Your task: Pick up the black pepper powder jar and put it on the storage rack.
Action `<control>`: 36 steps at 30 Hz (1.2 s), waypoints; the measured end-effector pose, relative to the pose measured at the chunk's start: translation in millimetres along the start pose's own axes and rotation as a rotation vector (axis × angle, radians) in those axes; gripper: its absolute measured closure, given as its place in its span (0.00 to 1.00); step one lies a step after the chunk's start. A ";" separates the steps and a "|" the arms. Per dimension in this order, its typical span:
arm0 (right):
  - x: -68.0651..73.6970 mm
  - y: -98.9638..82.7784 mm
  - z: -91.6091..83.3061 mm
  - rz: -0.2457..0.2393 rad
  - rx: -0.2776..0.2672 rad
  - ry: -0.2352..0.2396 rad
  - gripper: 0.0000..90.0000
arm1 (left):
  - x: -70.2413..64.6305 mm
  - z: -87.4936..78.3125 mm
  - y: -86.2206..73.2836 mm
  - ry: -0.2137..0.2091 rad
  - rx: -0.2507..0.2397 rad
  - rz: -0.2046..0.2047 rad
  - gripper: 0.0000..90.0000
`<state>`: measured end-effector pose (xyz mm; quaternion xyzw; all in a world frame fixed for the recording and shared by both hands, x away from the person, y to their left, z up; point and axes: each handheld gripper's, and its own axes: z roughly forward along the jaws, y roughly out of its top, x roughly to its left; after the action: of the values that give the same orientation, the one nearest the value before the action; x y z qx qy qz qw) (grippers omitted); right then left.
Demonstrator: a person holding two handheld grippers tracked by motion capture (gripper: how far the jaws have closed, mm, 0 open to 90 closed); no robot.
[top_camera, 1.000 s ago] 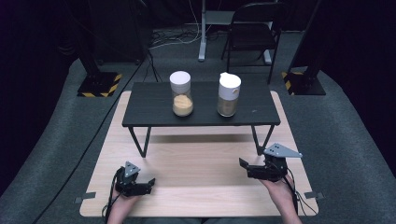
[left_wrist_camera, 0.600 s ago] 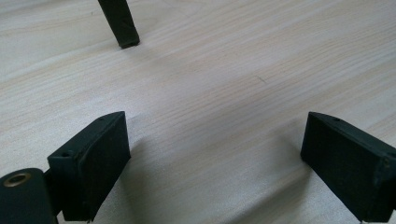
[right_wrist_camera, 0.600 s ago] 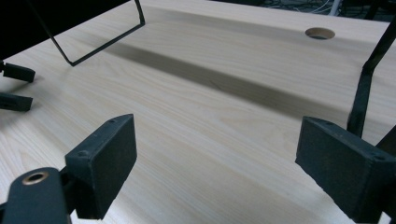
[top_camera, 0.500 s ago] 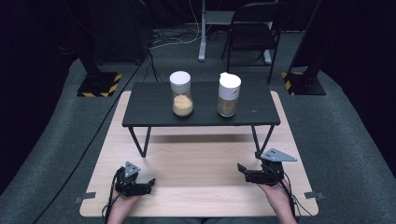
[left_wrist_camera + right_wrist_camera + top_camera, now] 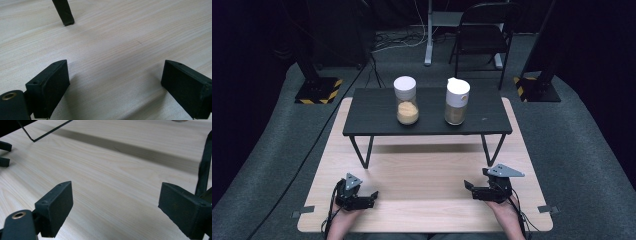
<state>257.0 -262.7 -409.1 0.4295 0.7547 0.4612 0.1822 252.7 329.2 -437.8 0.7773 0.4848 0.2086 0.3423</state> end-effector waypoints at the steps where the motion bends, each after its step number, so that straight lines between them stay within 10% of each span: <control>1: -0.2 -0.5 0.7 0.002 0.005 0.000 0.13 | 0.0 0.0 0.0 0.000 0.000 0.000 0.08; 36: -2.8 -6.7 27.1 0.001 0.119 0.002 0.12 | 0.0 0.0 -0.1 -0.001 -0.001 0.001 0.08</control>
<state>273.6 -251.7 -428.8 0.4395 0.7807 0.4162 0.1552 252.7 329.3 -437.9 0.7776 0.4843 0.2086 0.3426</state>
